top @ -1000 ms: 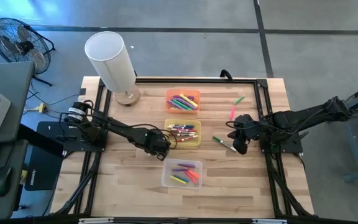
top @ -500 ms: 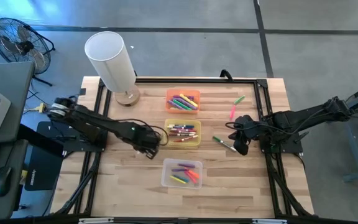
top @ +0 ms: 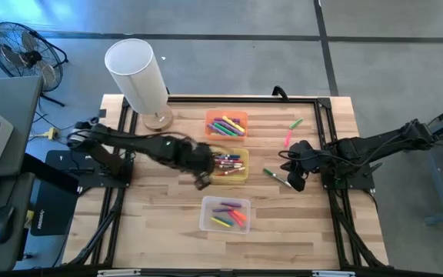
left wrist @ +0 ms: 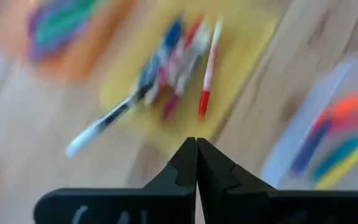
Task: Pick & Place Markers
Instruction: Put the green pen into the white bin
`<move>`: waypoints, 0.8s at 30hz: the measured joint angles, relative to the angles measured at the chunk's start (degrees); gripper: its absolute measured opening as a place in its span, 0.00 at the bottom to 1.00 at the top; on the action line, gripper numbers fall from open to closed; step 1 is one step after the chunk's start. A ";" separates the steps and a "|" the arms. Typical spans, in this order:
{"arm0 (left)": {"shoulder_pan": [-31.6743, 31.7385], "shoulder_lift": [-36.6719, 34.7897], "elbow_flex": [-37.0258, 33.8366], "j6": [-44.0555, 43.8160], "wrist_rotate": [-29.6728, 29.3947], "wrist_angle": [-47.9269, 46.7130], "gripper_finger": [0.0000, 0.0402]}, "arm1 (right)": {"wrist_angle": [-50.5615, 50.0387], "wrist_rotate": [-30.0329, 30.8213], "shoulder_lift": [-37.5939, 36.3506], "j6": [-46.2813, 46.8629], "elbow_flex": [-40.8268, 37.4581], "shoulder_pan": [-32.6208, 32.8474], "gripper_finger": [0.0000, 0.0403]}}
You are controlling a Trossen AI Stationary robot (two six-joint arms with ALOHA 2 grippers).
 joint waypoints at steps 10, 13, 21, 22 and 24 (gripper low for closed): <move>7.47 11.19 15.57 15.07 3.64 1.51 0.01 | 1.45 -0.43 0.73 -0.02 0.01 -0.02 0.00; 7.75 12.31 17.47 17.40 4.92 1.93 0.00 | 1.55 -0.43 0.83 -0.02 0.01 -0.02 0.00; 7.63 11.78 17.54 26.05 5.30 7.55 0.00 | 1.54 -0.41 0.89 -0.02 0.01 -0.02 0.00; 7.63 11.14 17.12 27.00 5.58 7.71 0.00 | 1.51 -0.41 0.89 -0.01 0.01 -0.02 0.00; 7.66 9.42 15.02 28.32 6.24 10.23 0.00 | 1.52 -0.41 0.89 0.00 0.01 -0.02 0.00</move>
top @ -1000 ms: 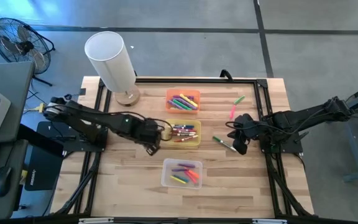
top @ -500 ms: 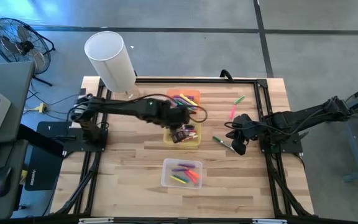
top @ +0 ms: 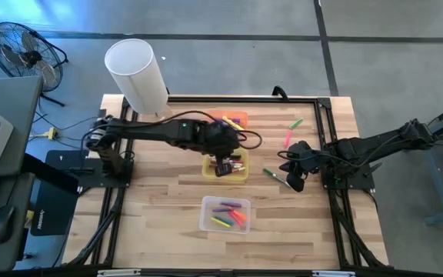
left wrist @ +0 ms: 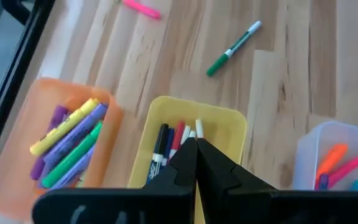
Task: Pick & Place Markers
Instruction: Put the green pen into the white bin
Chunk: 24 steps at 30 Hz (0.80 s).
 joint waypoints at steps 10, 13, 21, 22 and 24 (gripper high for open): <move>0.00 -18.51 -31.68 -1.33 4.79 22.24 0.00 | 0.22 0.00 0.01 0.25 0.00 0.00 0.00; 0.00 -25.68 -43.51 -1.43 7.33 33.51 0.00 | 0.13 0.00 0.02 -0.45 0.00 0.00 0.00; 0.06 -44.82 -69.34 5.19 13.22 52.76 0.00 | 1.29 0.02 0.08 -2.78 0.00 0.00 0.00; 0.36 -47.10 -71.61 5.16 13.15 52.82 0.00 | 1.60 0.21 0.02 -2.56 0.00 0.00 0.00; 0.52 -50.89 -75.30 4.81 12.21 55.96 0.00 | 2.05 0.35 -0.09 -2.71 0.00 0.00 0.00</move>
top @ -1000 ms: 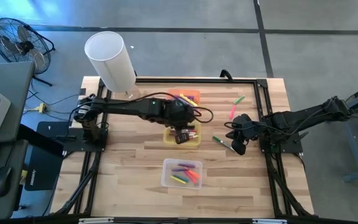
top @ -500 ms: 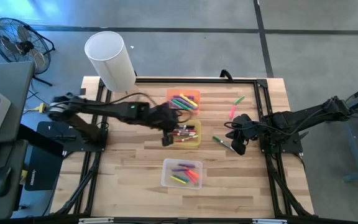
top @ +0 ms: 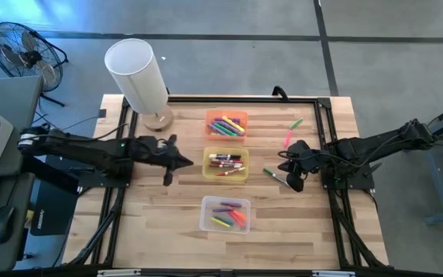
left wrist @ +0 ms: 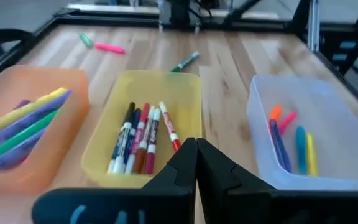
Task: Pick & Place Markers
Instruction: Put the green pen into the white bin
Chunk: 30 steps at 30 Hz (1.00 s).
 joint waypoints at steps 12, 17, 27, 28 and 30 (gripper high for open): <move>-0.15 -21.82 -14.70 0.08 -0.07 2.80 0.00 | 2.46 3.96 0.13 0.18 0.00 -0.02 0.00; -0.15 -32.70 -19.40 0.10 -0.62 2.73 0.00 | 3.16 5.97 0.13 1.83 0.00 -0.04 0.00; -0.15 -50.84 -23.66 2.32 -1.68 -4.27 0.00 | 3.70 7.17 0.13 4.90 0.00 -0.04 0.00; -0.15 -51.08 -23.68 2.84 -1.68 -4.86 0.00 | 3.83 7.15 0.13 4.83 0.00 -0.04 0.00; -0.15 -50.68 -23.69 3.07 -1.65 -3.45 0.00 | 3.96 7.17 0.14 4.81 0.00 -0.04 0.00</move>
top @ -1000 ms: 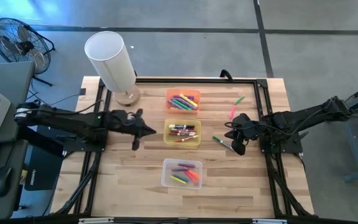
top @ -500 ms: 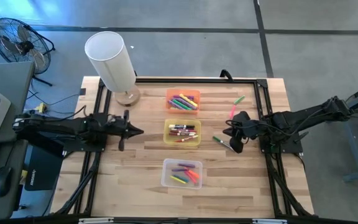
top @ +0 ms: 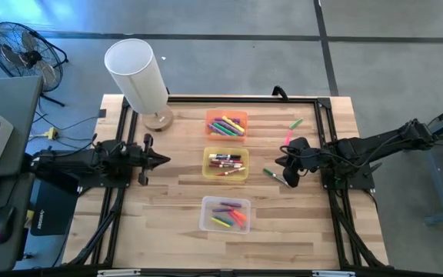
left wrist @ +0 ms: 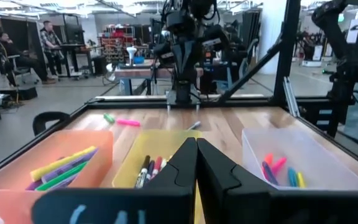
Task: Pick & Place Markers
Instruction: Put the green pen into the white bin
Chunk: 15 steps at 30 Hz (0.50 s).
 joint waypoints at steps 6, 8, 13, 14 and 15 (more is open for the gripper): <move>0.00 0.02 -0.06 -2.03 0.01 -0.91 0.00 | 1.23 0.53 0.01 -0.09 0.00 0.00 0.00; 0.00 0.12 -0.08 -2.03 0.01 -1.37 0.00 | 1.72 2.72 0.01 -0.09 0.00 0.00 0.00; 0.00 0.27 -0.10 -2.08 0.04 -2.49 0.00 | 4.40 9.02 1.71 -0.80 0.00 -3.03 0.00; 0.00 0.26 -0.11 -2.10 0.05 -2.28 0.00 | 5.66 8.79 2.65 -2.67 0.00 -4.52 0.00; 0.00 0.26 -0.12 -2.10 0.04 -2.23 0.00 | 7.02 8.44 3.78 -4.69 0.16 -6.38 0.00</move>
